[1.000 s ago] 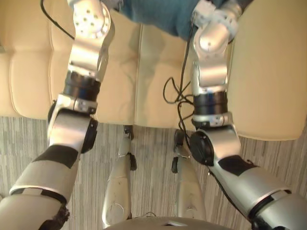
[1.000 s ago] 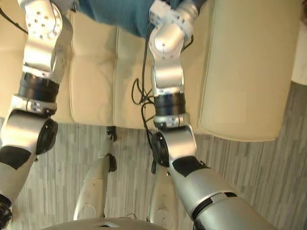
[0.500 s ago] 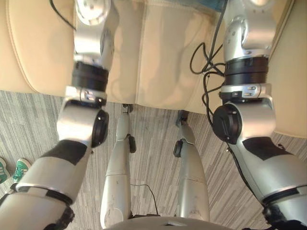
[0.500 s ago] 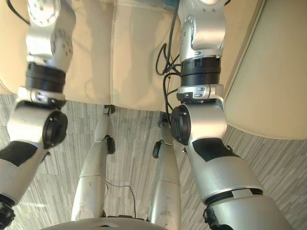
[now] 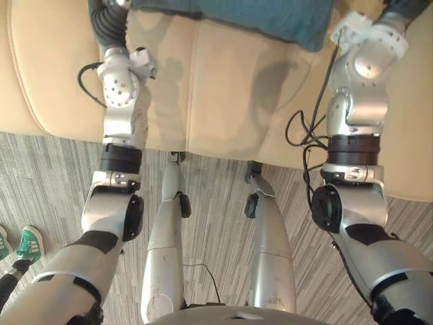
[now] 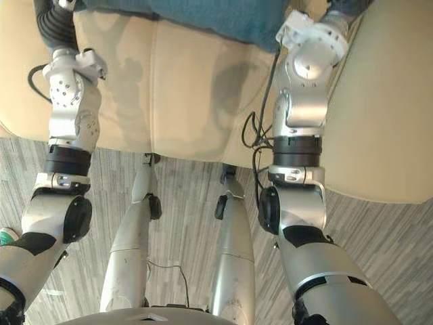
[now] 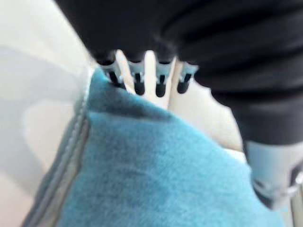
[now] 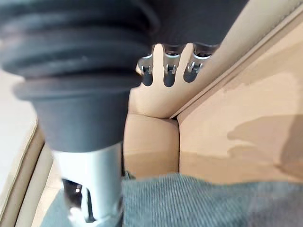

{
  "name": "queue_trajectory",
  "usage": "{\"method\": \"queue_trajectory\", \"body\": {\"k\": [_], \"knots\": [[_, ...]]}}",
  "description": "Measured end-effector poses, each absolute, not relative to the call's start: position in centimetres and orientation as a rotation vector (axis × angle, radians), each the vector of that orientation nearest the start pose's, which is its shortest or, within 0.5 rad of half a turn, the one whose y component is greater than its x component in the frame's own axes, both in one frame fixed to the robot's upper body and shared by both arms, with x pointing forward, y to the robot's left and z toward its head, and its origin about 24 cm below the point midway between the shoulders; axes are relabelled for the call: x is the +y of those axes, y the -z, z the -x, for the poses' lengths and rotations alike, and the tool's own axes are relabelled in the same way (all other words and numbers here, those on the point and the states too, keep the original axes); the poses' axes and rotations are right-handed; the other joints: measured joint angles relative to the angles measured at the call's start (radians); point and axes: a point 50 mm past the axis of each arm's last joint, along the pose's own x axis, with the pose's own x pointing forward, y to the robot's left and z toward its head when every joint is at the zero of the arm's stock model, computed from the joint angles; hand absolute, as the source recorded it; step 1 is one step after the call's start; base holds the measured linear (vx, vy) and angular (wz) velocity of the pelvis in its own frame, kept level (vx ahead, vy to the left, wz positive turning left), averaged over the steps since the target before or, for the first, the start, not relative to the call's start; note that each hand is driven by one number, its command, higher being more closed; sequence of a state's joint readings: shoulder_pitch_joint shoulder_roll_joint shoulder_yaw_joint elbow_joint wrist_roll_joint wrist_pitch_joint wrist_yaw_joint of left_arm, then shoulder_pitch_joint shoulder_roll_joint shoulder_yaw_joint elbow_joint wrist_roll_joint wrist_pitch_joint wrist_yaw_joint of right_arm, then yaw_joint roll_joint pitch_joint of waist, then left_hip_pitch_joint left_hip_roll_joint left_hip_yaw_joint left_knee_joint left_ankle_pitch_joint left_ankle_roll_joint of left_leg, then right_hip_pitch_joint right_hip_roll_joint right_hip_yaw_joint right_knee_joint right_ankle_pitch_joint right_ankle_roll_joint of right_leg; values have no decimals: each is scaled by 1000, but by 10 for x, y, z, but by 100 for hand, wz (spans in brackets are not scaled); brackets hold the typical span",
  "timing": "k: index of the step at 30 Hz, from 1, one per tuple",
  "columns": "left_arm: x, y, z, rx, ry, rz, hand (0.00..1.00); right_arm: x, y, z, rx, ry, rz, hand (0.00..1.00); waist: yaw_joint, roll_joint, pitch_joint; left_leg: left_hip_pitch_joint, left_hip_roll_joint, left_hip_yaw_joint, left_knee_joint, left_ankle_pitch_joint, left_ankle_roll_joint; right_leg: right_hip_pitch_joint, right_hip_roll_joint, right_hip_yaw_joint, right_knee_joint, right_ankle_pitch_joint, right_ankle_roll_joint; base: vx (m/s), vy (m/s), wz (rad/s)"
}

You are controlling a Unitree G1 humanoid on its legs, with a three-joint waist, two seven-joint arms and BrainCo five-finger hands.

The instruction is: Pick up cushions and gather them together orderly.

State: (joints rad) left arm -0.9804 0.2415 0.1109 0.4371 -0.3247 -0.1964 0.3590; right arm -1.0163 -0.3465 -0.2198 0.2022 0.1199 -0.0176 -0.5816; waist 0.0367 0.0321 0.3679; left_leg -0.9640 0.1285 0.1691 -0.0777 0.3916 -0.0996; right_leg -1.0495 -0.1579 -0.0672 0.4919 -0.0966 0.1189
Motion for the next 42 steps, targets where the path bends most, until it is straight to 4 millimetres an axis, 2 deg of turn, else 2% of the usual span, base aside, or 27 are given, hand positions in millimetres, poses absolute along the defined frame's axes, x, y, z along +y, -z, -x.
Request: {"method": "queue_trajectory", "body": {"k": [1,4,7,10,11,12,13,14,15,16,18,19,21,22,24,25,26,27,28,29,30,34,36,39,42], "knots": [[179,-273,-370,-684,-261,286,0,-222,-327,-331,-857,602,-160,0,-1,-1,0,13,3,0,0,0,0,10,3,-1,3,-2,-3,-20,-201,-1],[201,-253,-359,-673,-290,252,0,-246,-291,-321,-810,626,-105,0,-9,-1,-1,96,11,3,0,0,0,84,10,-3,23,-26,-13,-30,-204,3],[226,-231,-339,-674,-338,221,0,-258,-255,-306,-768,602,-88,0,-11,-1,-1,171,22,4,0,-21,-5,149,23,-3,29,-44,-20,-43,-173,-9],[244,-180,-316,-571,-400,213,0,-257,-206,-284,-678,570,-125,0,-22,-2,-5,257,26,6,0,-44,10,233,27,-8,33,-60,-23,-12,-101,0],[246,-156,-307,-501,-411,209,0,-255,-189,-275,-639,555,-124,0,-23,-4,-11,289,25,9,0,-56,10,266,25,-10,33,-68,-25,11,-96,7],[246,-144,-302,-469,-414,209,0,-254,-181,-271,-619,551,-123,0,-23,-6,-13,306,23,9,0,-58,9,283,25,-10,33,-71,-24,22,-115,9],[245,-109,-285,-359,-427,211,0,-247,-154,-262,-530,522,-113,0,-25,-14,-42,345,21,10,0,-73,15,321,23,-11,28,-82,-23,30,-96,6],[244,-85,-272,-277,-437,209,0,-243,-134,-256,-456,501,-95,0,-21,-21,-61,377,21,13,0,-85,9,356,23,-12,20,-86,-24,38,-95,4],[243,-74,-266,-237,-439,210,0,-239,-124,-253,-420,488,-86,0,-20,-24,-69,397,22,15,0,-89,12,379,23,-13,13,-87,-25,90,-103,2],[236,-35,-239,-88,-436,195,0,-227,-91,-239,-291,440,-71,0,-18,-33,-103,472,22,17,0,-106,9,466,20,-20,-10,-97,-25,77,-85,4],[229,-15,-226,-2,-418,187,0,-222,-72,-230,-211,422,-54,0,-14,-34,-128,513,22,19,0,-120,10,514,20,-24,-30,-99,-23,89,-54,2],[221,9,-210,112,-398,170,0,-215,-45,-220,-91,398,-3,0,-10,-37,-157,569,22,23,0,-135,10,583,21,-27,-56,-101,-21,111,-38,-2],[212,36,-194,247,-368,155,0,-209,-12,-210,53,372,36,0,-7,-44,-185,635,22,36,0,-153,6,649,24,-23,-79,-103,-19,97,-35,-9],[209,43,-190,282,-360,151,0,-207,-3,-207,95,364,44,0,-7,-46,-195,649,22,39,0,-156,3,664,25,-23,-88,-103,-19,95,-15,-15],[196,75,-173,452,-315,130,0,-201,40,-190,303,347,73,0,-6,-48,-248,707,25,53,0,-176,2,736,27,-21,-130,-99,-17,81,4,-13],[194,81,-169,483,-307,123,0,-200,48,-186,343,343,78,0,-7,-48,-256,720,25,54,0,-179,0,752,28,-21,-141,-97,-17,74,5,-12],[189,96,-160,571,-284,99,0,-198,69,-175,450,339,77,0,-9,-47,-280,747,28,59,0,-188,-4,791,33,-20,-173,-87,-15,82,8,-10],[186,107,-152,631,-277,90,0,-198,82,-167,519,343,73,0,-8,-46,-299,763,30,63,0,-193,-7,816,37,-19,-199,-79,-15,79,9,-11],[185,111,-149,659,-273,84,0,-199,88,-164,554,347,70,0,-7,-46,-305,770,30,64,0,-196,-6,828,38,-17,-211,-75,-13,73,13,-13],[183,123,-139,737,-269,77,0,-201,107,-150,666,364,62,0,-8,-46,-321,789,31,70,-1,-204,-9,857,42,-10,-245,-60,-10,65,19,-20],[182,131,-132,790,-269,77,0,-202,116,-144,728,375,55,0,-7,-45,-324,808,30,76,-1,-210,-9,882,43,0,-273,-48,-9,57,22,-23],[183,144,-116,898,-249,32,0,-203,138,-121,887,398,37,0,-16,-43,-332,849,22,79,-1,-225,-8,957,41,7,-359,-9,2,53,30,-9],[192,147,-111,933,-246,-13,0,-202,147,-109,961,404,30,0,-17,-44,-332,874,20,88,-2,-229,-11,987,41,25,-382,3,4,37,24,-17],[198,150,-105,964,-233,-67,0,-203,148,-110,976,407,28,0,-21,-43,-330,899,20,122,-2,-236,-11,987,43,63,-388,14,5,9,14,-37],[199,149,-112,953,-225,-91,0,-203,144,-127,942,400,26,0,-21,-51,-296,913,22,184,-1,-239,-9,965,48,131,-398,51,8,-63,22,-64]]}}
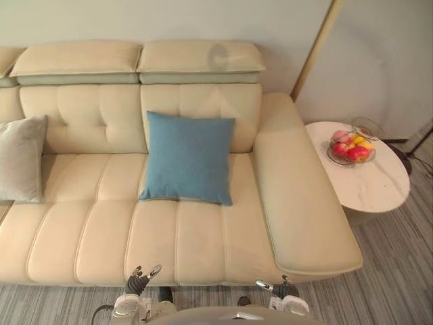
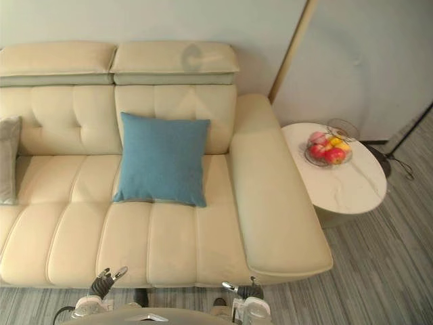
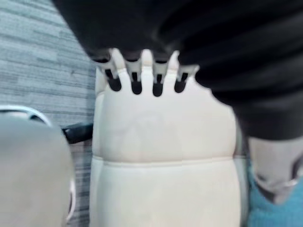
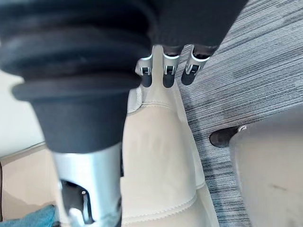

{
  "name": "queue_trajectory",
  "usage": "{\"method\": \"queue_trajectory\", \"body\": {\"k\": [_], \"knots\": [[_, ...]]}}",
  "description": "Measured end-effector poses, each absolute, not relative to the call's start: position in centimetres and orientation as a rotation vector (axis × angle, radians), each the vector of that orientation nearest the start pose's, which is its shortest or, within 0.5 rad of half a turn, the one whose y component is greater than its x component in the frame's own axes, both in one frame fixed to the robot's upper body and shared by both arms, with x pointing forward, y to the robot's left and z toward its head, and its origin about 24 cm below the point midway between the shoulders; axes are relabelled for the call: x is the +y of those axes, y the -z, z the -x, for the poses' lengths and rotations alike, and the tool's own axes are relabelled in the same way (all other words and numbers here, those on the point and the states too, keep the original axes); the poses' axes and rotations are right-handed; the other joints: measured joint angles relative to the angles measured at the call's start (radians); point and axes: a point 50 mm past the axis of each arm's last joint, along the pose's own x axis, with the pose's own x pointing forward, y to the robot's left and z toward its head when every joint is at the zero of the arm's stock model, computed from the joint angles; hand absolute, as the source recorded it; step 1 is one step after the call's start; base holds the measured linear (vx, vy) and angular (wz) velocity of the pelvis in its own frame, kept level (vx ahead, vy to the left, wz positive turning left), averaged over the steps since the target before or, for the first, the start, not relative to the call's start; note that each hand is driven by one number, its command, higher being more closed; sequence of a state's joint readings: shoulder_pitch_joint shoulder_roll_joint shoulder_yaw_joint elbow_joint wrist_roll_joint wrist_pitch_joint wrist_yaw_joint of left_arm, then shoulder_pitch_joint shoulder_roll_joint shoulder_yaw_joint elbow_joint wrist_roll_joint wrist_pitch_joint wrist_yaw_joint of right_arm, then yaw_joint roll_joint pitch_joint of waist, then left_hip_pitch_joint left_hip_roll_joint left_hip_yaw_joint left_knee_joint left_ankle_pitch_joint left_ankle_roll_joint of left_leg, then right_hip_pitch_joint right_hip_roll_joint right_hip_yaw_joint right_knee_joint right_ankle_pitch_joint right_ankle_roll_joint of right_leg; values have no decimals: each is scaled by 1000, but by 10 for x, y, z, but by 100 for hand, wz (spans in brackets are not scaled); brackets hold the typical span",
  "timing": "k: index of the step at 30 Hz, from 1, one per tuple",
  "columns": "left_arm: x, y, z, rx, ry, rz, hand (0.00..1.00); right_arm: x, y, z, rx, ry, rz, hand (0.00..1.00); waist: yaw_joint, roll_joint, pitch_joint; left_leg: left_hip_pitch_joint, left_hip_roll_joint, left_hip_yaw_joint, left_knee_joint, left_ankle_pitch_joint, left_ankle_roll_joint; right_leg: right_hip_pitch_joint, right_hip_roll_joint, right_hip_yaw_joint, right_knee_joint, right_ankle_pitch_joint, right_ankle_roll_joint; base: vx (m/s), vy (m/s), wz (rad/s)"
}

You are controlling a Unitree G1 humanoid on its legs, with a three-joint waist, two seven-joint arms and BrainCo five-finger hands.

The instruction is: Pick up cushions and gather them together orderly.

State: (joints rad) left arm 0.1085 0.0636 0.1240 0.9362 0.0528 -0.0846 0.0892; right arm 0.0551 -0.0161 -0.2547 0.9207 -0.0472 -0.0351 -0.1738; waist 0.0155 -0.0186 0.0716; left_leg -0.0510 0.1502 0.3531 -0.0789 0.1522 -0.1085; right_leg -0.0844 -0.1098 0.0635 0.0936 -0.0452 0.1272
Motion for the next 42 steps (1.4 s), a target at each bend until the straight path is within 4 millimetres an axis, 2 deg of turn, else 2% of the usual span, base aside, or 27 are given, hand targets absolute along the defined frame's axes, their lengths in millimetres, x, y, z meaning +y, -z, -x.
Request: {"method": "queue_trajectory", "body": {"k": [1,2,3,4,5,6,8,9,11,12,13,14,15,16,17,19,20,22,23,24,25,26,28,33,35,39,42], "knots": [[201,147,-115,945,-236,-97,0,-201,142,-136,920,385,28,0,4,-10,15,-11,0,18,4,-7,1,-27,1,13,1,24,0,-137,29,-64],[204,143,-129,910,-238,-108,0,-196,139,-144,896,358,39,0,6,-30,28,-75,0,5,66,-46,23,-89,2,6,37,57,-10,-162,28,-65],[205,141,-133,898,-240,-109,0,-195,138,-146,890,346,45,0,11,-33,30,-99,0,-7,92,-56,35,-112,4,3,42,77,-11,-177,13,-62],[206,138,-139,875,-250,-102,0,-194,136,-150,879,339,50,0,16,-27,37,-128,35,-5,119,-57,57,-127,5,-23,69,72,-13,-163,-10,-27],[206,136,-143,862,-256,-98,0,-192,137,-149,880,341,43,0,5,-16,52,-137,41,-19,143,-57,60,-169,-5,-87,346,-63,-42,-163,-39,8],[207,136,-144,857,-259,-100,0,-191,140,-140,899,345,40,0,2,-24,52,-135,35,-42,158,-59,63,-155,-18,-115,497,-121,-31,-121,-50,45],[212,136,-140,861,-281,-100,0,-190,141,-135,912,340,44,0,13,-41,45,-142,27,-57,169,-42,70,-93,-33,-132,624,-173,-9,-128,-77,36],[213,136,-138,862,-289,-101,0,-190,141,-136,909,338,45,0,17,-44,44,-150,25,-57,171,-34,68,-80,-36,-130,621,-184,-3,-192,-134,14],[213,136,-135,863,-318,-87,0,-191,135,-149,866,340,48,0,32,-54,37,-210,37,-59,199,-3,60,-48,-19,-133,511,-270,-5,-275,-203,-13],[209,137,-134,867,-327,-56,0,-194,129,-159,828,349,52,0,50,-27,51,-229,55,-50,183,29,61,-21,13,-135,392,-305,-35,-280,-193,-27],[204,138,-134,871,-323,-43,0,-196,128,-162,816,357,53,0,53,-12,58,-230,63,-50,173,40,61,-5,26,-138,353,-317,-45,-325,-172,-12],[192,142,-130,890,-320,-2,0,-201,125,-164,799,373,63,0,47,41,67,-228,90,-59,145,41,56,12,59,-164,311,-288,-57,-281,-125,19],[186,144,-125,906,-312,13,0,-205,126,-159,809,389,68,0,41,52,65,-223,95,-59,123,35,50,13,68,-175,303,-278,-61,-331,-113,41],[181,145,-123,912,-303,20,0,-208,129,-151,829,407,71,0,38,64,58,-217,96,-56,104,8,19,14,70,-188,301,-273,-66,-294,-40,33],[180,144,-126,903,-294,17,0,-210,130,-147,839,428,70,0,38,57,60,-209,91,-45,94,-29,-21,9,51,-197,289,-254,-87,-256,-19,18],[180,144,-126,907,-291,13,0,-211,129,-147,837,435,72,0,33,56,60,-210,67,-54,160,-26,-5,5,29,-200,264,-224,-85,-161,41,-2],[180,144,-126,907,-291,12,0,-216,129,-146,839,447,78,0,29,51,57,-207,40,-55,271,-45,11,-2,6,-196,243,-200,-74,-116,69,-2],[180,146,-123,920,-294,11,0,-219,130,-144,845,462,73,0,24,50,57,-181,19,-62,360,-159,42,-10,-9,-182,211,-165,-56,-88,123,-8],[181,147,-122,930,-297,8,0,-219,132,-139,859,476,62,0,24,57,55,-176,13,-77,366,-190,39,-12,-11,-178,195,-145,-42,-79,145,-18],[183,147,-122,932,-299,2,0,-217,133,-138,869,479,49,0,23,49,56,-170,4,-77,362,-188,41,-7,-16,-173,181,-132,-33,-77,146,-15],[185,147,-121,935,-302,-4,0,-210,137,-135,888,471,32,0,18,28,56,-147,-19,-74,328,-176,48,12,-21,-163,151,-120,-20,-91,185,-12],[191,148,-117,942,-308,-18,0,-203,143,-127,930,460,17,0,15,14,49,-110,-50,-54,248,-148,51,25,-39,-148,113,-104,-18,-73,151,-10],[193,149,-114,954,-312,-25,0,-201,146,-122,959,454,11,0,11,-3,38,-64,-81,-37,148,-111,52,36,-52,-133,78,-81,-15,-73,117,-15],[195,153,-106,1003,-296,-35,0,-205,151,-107,999,492,-12,0,-12,-9,23,19,-132,-50,-7,-94,50,56,-61,-106,23,-59,-27,-57,89,-17],[194,155,-103,1018,-278,-48,0,-208,152,-104,1008,508,-43,0,-17,3,16,38,-132,-49,-1,-94,50,71,-58,-92,8,-51,-28,8,23,-32],[190,157,-101,1042,-257,-53,0,-210,153,-101,1018,519,-49,0,-16,11,4,77,-130,-51,-1,-94,50,93,-41,-44,-12,-37,-39,61,-3,-39],[188,157,-106,1038,-221,-83,0,-211,154,-98,1026,537,-74,0,-20,3,5,87,-130,-48,0,-91,54,93,-34,-12,-35,-21,-24,76,-23,-40]]}}
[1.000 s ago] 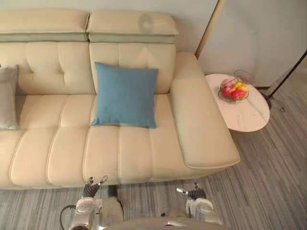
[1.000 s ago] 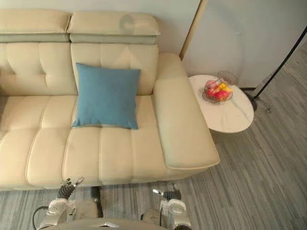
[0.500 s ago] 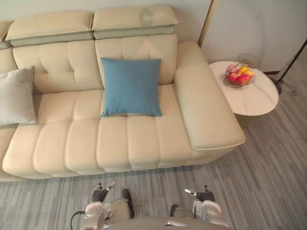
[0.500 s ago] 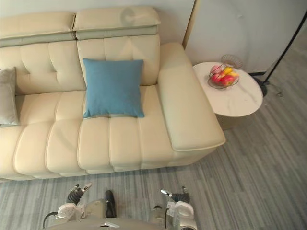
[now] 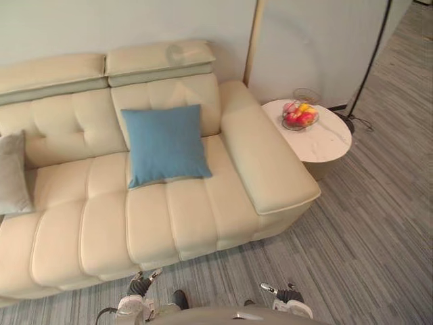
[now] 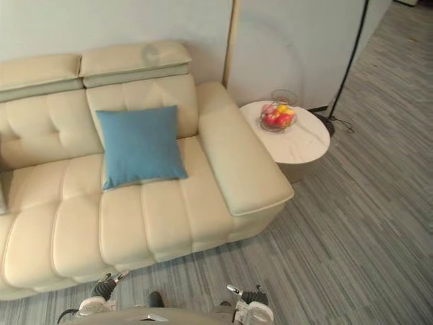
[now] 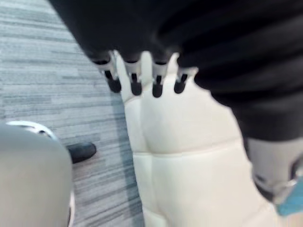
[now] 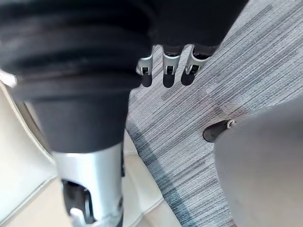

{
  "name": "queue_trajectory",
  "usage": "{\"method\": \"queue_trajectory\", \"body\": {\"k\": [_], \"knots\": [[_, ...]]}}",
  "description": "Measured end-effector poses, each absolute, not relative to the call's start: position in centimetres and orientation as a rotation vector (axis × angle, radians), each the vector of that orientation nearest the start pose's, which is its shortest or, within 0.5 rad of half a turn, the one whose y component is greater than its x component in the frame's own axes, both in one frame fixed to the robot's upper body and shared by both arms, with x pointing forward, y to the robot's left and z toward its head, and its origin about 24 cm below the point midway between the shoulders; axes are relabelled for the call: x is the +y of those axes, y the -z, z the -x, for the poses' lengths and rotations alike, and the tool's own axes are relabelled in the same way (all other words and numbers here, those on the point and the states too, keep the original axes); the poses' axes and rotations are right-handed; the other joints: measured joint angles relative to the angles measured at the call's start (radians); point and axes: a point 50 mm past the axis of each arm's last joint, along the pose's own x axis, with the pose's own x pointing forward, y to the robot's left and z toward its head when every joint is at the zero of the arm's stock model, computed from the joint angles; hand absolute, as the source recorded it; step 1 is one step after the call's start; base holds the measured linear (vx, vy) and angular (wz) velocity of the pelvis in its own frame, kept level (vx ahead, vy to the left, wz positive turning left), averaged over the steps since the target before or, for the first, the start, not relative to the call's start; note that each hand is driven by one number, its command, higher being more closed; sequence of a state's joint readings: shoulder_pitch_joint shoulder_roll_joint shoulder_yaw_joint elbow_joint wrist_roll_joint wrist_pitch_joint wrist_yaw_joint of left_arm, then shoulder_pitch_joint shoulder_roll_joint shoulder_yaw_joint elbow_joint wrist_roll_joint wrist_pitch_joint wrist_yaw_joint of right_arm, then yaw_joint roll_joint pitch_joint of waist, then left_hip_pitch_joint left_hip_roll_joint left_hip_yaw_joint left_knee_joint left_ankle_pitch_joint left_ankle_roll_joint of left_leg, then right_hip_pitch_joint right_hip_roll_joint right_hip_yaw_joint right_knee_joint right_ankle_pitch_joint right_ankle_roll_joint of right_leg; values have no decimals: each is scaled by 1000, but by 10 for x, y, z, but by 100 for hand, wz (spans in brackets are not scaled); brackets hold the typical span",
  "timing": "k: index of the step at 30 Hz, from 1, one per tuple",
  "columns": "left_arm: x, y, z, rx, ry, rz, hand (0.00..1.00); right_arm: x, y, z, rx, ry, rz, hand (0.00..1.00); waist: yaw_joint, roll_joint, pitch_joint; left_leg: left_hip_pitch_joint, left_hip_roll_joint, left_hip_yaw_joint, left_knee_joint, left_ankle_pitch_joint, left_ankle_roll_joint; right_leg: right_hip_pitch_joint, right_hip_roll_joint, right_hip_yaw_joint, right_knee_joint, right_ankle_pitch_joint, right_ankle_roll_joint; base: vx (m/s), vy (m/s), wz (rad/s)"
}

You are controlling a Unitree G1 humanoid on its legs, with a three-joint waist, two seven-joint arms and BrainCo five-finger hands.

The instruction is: Pick up cushions and gather them together orderly.

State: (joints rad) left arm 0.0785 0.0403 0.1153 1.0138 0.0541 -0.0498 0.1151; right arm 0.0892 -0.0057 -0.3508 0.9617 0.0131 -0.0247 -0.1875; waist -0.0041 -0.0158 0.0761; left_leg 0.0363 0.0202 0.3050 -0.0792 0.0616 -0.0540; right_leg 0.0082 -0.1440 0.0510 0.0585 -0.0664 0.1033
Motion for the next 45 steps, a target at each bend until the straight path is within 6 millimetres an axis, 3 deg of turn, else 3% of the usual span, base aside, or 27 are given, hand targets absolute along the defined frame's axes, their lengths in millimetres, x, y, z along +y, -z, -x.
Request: {"method": "queue_trajectory", "body": {"k": [3,6,7,9,10,13,14,16,18,19,21,22,24,26,28,29,30,31,33,36,38,39,41,42,44,45], "knots": [[186,156,-110,1030,-200,-91,0,-212,154,-99,1027,545,-85,0,-6,-5,3,1,1,31,1,-4,5,-15,4,33,-7,19,15,71,-7,-43],[189,155,-115,1019,-197,-101,0,-209,152,-108,1010,528,-90,0,-5,-9,16,-6,29,128,40,-41,7,-64,31,92,-9,73,-1,63,-7,-110],[190,154,-118,1013,-197,-106,0,-208,150,-116,993,517,-86,0,-8,-8,25,-20,64,192,93,-79,7,-97,59,76,-11,129,-27,22,-34,-146],[190,152,-125,997,-194,-106,0,-209,147,-125,971,497,-69,0,-13,14,44,-41,113,257,147,-110,10,-126,81,-71,-24,175,-100,3,-79,-143],[189,150,-131,982,-188,-107,0,-208,145,-130,959,490,-66,0,-18,6,48,-43,124,331,165,-121,15,-153,54,-317,13,114,-174,-13,-76,-134],[192,145,-142,946,-174,-132,0,-206,145,-133,955,481,-66,0,-31,15,60,-13,149,427,213,-139,7,-178,-16,-650,100,92,-188,7,-112,-136],[193,145,-140,949,-177,-133,0,-207,145,-132,958,480,-61,0,-25,15,59,15,149,443,220,-156,-13,-177,-14,-695,124,72,-185,23,-192,-144],[189,145,-144,941,-155,-141,0,-217,142,-134,941,499,-44,0,-48,49,79,39,162,465,229,-182,-39,-192,8,-632,151,51,-161,24,-184,-111],[182,146,-143,947,-128,-141,0,-222,141,-135,937,507,-30,0,-44,66,82,33,222,497,337,-225,-51,-216,43,-574,158,16,-159,16,-175,-101],[180,146,-142,950,-119,-146,0,-223,141,-134,940,512,-29,0,-44,59,86,31,246,497,388,-236,-48,-217,50,-563,165,6,-159,1,-171,-105],[178,150,-136,973,-99,-156,0,-222,143,-131,957,498,-14,0,-35,47,96,-10,358,437,622,-221,22,-162,119,-517,89,-12,-160,45,-182,-110],[176,150,-135,976,-98,-152,0,-221,143,-131,960,498,-13,0,-29,42,95,-44,374,383,683,-215,42,-148,131,-504,65,-10,-163,97,-116,-108],[171,148,-138,956,-91,-141,0,-226,145,-125,983,508,-1,0,-21,37,105,-120,290,112,738,-316,-8,-141,162,-394,61,30,-180,68,-18,-103],[172,147,-141,941,-96,-142,0,-228,146,-124,989,515,4,0,-3,31,111,-147,169,-73,678,-374,-14,-128,181,-284,71,38,-183,56,27,-103],[172,146,-140,937,-100,-141,0,-229,146,-122,992,524,-3,0,16,30,114,-168,92,-198,610,-380,-20,-129,194,-205,73,36,-179,41,62,-145],[171,145,-142,924,-105,-130,0,-229,144,-126,974,525,-4,0,32,44,112,-179,56,-288,534,-375,-28,-138,206,-155,72,39,-170,38,85,-172],[170,145,-142,925,-106,-125,0,-229,144,-126,970,525,-4,0,35,51,113,-180,54,-313,505,-371,-30,-139,212,-141,72,44,-163,42,151,-197],[167,147,-139,937,-108,-109,0,-230,145,-122,977,535,-5,0,34,78,107,-171,66,-345,464,-331,-31,-139,238,-93,73,53,-149,46,152,-142],[167,148,-136,949,-122,-94,0,-229,145,-118,974,573,-35,0,32,85,95,-129,71,-269,434,-322,-5,-129,257,4,62,66,-128,105,205,-160],[172,148,-136,949,-130,-107,0,-224,146,-118,972,572,-51,0,25,48,85,-77,61,-157,364,-324,-4,-148,252,91,60,85,-106,144,185,-115],[174,149,-135,958,-130,-114,0,-226,146,-115,979,573,-45,0,11,51,86,-31,63,-58,336,-312,9,-175,264,136,85,102,-102,153,143,-100],[174,149,-134,962,-128,-115,0,-226,146,-116,977,572,-45,0,10,54,86,-27,64,-40,335,-312,9,-188,266,127,97,101,-103,165,116,-119],[175,149,-135,961,-122,-129,0,-221,146,-125,976,549,-50,0,17,55,85,-11,61,81,329,-311,10,-264,208,-188,164,58,-170,122,59,-127],[177,148,-136,961,-122,-138,0,-221,145,-128,972,545,-48,0,19,54,85,-5,53,99,329,-311,10,-267,181,-287,173,37,-197,107,1,-80],[176,147,-140,948,-114,-152,0,-225,143,-131,959,546,-37,0,6,66,84,28,38,137,332,-313,11,-252,62,-660,252,-68,-237,164,-29,-64],[176,146,-141,944,-113,-154,0,-225,143,-133,954,545,-36,0,4,70,86,37,35,136,330,-317,8,-249,56,-674,270,-81,-236,209,-57,-51]]}}
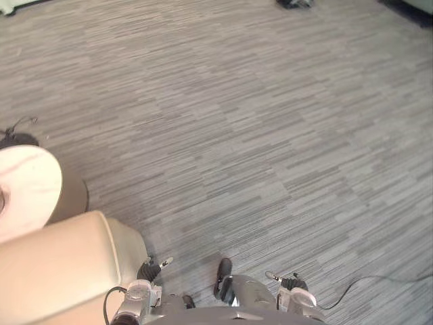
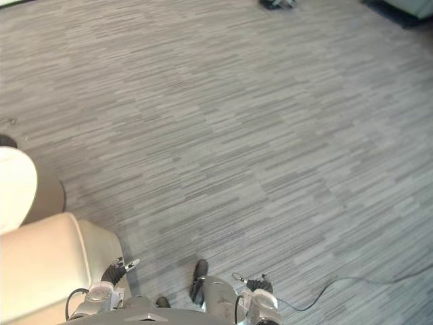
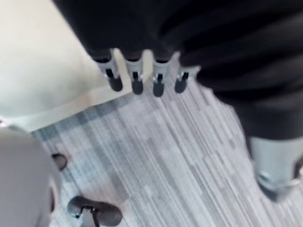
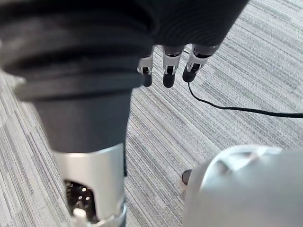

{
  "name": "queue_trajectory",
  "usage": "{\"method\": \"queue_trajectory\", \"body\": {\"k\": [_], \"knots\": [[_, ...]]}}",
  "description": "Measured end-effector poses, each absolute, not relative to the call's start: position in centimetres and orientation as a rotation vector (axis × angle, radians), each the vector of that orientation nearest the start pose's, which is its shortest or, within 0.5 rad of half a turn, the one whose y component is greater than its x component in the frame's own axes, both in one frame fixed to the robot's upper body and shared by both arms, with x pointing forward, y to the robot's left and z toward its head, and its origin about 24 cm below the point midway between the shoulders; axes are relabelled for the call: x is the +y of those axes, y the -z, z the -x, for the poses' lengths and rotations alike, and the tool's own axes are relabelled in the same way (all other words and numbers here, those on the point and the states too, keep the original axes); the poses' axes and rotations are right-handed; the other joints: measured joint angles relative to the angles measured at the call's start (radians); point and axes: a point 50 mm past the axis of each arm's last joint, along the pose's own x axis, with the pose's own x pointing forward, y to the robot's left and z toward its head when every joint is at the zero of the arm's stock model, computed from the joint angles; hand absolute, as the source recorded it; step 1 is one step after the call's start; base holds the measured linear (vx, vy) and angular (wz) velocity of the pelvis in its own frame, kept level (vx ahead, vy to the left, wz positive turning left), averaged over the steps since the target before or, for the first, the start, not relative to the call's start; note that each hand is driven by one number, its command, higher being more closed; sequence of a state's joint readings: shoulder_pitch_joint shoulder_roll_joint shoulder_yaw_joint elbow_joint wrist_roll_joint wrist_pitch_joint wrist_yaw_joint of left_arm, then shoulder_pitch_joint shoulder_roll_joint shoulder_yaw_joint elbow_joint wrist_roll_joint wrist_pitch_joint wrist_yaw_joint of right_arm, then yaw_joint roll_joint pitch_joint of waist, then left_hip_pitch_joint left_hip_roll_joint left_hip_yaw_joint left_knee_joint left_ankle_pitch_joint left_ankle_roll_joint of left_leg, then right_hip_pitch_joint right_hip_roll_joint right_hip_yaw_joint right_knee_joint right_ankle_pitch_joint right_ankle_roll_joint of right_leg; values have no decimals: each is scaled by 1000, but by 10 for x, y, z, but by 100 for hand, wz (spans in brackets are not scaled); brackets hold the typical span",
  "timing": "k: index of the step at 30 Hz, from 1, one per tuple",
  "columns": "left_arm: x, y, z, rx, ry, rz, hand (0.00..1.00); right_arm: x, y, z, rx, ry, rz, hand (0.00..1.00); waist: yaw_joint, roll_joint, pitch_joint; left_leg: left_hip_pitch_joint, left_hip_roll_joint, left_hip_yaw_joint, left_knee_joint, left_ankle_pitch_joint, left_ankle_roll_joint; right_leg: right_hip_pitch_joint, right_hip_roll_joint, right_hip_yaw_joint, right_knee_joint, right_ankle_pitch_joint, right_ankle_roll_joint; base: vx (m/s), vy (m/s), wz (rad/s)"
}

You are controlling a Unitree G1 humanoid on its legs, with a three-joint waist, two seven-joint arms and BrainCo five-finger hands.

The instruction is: Pick up cushions and gather them together orderly.

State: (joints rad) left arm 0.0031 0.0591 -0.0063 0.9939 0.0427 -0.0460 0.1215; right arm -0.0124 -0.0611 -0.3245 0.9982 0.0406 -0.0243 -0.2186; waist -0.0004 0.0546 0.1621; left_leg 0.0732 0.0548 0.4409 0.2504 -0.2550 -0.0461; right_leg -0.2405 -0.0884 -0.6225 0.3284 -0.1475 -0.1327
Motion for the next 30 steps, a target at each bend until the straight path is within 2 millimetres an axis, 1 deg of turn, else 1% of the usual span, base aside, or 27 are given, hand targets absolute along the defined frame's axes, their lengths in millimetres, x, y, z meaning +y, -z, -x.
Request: {"method": "queue_trajectory", "body": {"k": [1,2,3,4,5,6,8,9,11,12,13,14,15,16,17,18,19,20,21,22,23,24,25,26,27,28,30], "knots": [[176,145,-144,938,-112,-155,0,-226,142,-134,949,547,-35,0,-6,10,1,14,-3,-1,-5,-6,-4,0,7,24,21,-17,4,226,-54,-43],[176,145,-146,933,-112,-156,0,-227,141,-135,945,545,-30,0,-1,22,0,24,2,2,4,-10,-7,0,20,50,31,-35,7,228,-55,-56],[176,145,-147,931,-111,-156,0,-226,141,-136,945,541,-31,0,1,24,0,6,23,3,75,-20,-22,3,36,81,32,-49,14,219,-65,-64],[175,145,-145,934,-111,-155,0,-226,142,-135,949,540,-31,0,2,24,2,-40,62,-1,223,-24,-29,17,56,111,18,-56,14,176,-71,-57],[175,145,-145,936,-111,-154,0,-226,142,-134,951,540,-30,0,1,25,2,-77,89,-6,324,-18,-25,32,70,123,5,-57,11,293,-105,-91],[173,147,-141,946,-110,-146,0,-226,143,-131,958,548,-36,0,8,34,12,-180,171,-42,614,-14,15,75,119,173,-18,-65,2,260,-71,-95],[170,147,-140,941,-115,-126,0,-227,144,-128,965,568,-56,0,22,33,31,-248,190,-108,755,-50,26,130,147,223,-25,-85,-11,240,-24,-112],[169,145,-144,929,-108,-131,0,-228,146,-124,977,583,-64,0,30,29,36,-289,176,-139,748,-65,16,158,151,251,-33,-90,-6,255,20,-103],[164,142,-150,899,-91,-132,0,-229,147,-120,983,608,-90,0,31,8,46,-354,136,-164,631,-66,15,197,153,306,-56,-99,14,226,29,-76],[164,141,-151,893,-88,-133,0,-230,147,-118,987,619,-98,0,33,9,46,-380,111,-184,551,-65,15,214,153,334,-71,-104,28,282,83,-95],[163,140,-153,883,-92,-127,0,-231,148,-116,994,630,-108,0,44,10,47,-418,45,-250,348,-36,-4,237,147,395,-96,-108,49,296,103,-95],[162,139,-153,879,-92,-126,0,-232,148,-115,998,637,-112,0,49,12,46,-423,24,-276,260,-10,-14,247,144,412,-111,-107,56,368,146,-139],[160,139,-153,871,-90,-118,0,-234,150,-110,1021,647,-111,0,73,21,39,-413,-4,-345,44,113,-52,278,151,474,-159,-105,74,267,123,-110],[159,138,-154,866,-92,-115,0,-233,151,-109,1028,645,-114,0,79,20,36,-411,-7,-356,36,152,-49,287,150,495,-171,-107,83,413,190,-127],[160,139,-153,867,-93,-119,0,-231,152,-108,1033,644,-117,0,80,17,26,-409,-18,-367,49,205,-9,296,143,531,-172,-126,105,399,183,-73],[161,140,-151,877,-94,-121,0,-229,152,-108,1034,643,-120,0,78,10,20,-413,-29,-371,64,217,16,293,133,542,-161,-141,114,564,228,-76],[164,139,-153,871,-93,-130,0,-224,154,-104,1047,641,-135,0,74,-15,5,-412,-48,-341,103,168,60,269,92,561,-76,-183,166,584,193,-74],[165,138,-153,868,-99,-130,0,-222,155,-102,1049,659,-160,0,78,-42,8,-387,-53,-293,121,123,71,202,57,568,92,-209,221,586,184,-73],[168,139,-153,871,-102,-137,0,-220,155,-103,1043,666,-173,0,77,-48,9,-370,-58,-281,132,109,81,176,43,570,179,-208,231,554,167,-61],[172,140,-151,883,-98,-156,0,-218,155,-105,1035,668,-189,0,66,-65,9,-329,-70,-265,148,79,96,123,17,571,359,-178,276,426,135,-33],[172,142,-148,898,-90,-166,0,-219,154,-107,1024,677,-198,0,54,-66,12,-277,-74,-263,149,46,106,80,-8,562,507,-123,303,525,149,-26],[172,144,-145,913,-81,-175,0,-219,153,-109,1013,677,-200,0,43,-63,16,-214,-76,-262,144,15,112,45,-35,531,654,-118,286,498,119,-17],[170,145,-143,924,-72,-180,0,-221,151,-111,996,676,-199,0,32,-59,21,-143,-75,-264,114,-2,115,24,-62,482,737,-136,244,578,112,-11],[169,145,-143,925,-65,-184,0,-221,150,-113,986,675,-197,0,24,-43,23,-83,-71,-265,68,-5,112,4,-80,436,740,-153,214,467,62,-12],[169,146,-142,928,-61,-186,0,-222,149,-117,975,671,-195,0,21,-41,23,-4,-60,-259,-4,-4,110,-17,-86,377,683,-175,179,469,31,-14],[169,145,-143,928,-61,-187,0,-222,148,-119,971,669,-195,0,18,-34,23,43,-46,-248,-51,-3,108,-49,-87,329,599,-188,164,471,2,-17],[169,146,-144,933,-60,-189,0,-224,145,-126,951,665,-192,0,4,-29,26,84,-24,-245,-103,0,104,-118,-79,279,450,-184,154,418,-20,-8]]}}
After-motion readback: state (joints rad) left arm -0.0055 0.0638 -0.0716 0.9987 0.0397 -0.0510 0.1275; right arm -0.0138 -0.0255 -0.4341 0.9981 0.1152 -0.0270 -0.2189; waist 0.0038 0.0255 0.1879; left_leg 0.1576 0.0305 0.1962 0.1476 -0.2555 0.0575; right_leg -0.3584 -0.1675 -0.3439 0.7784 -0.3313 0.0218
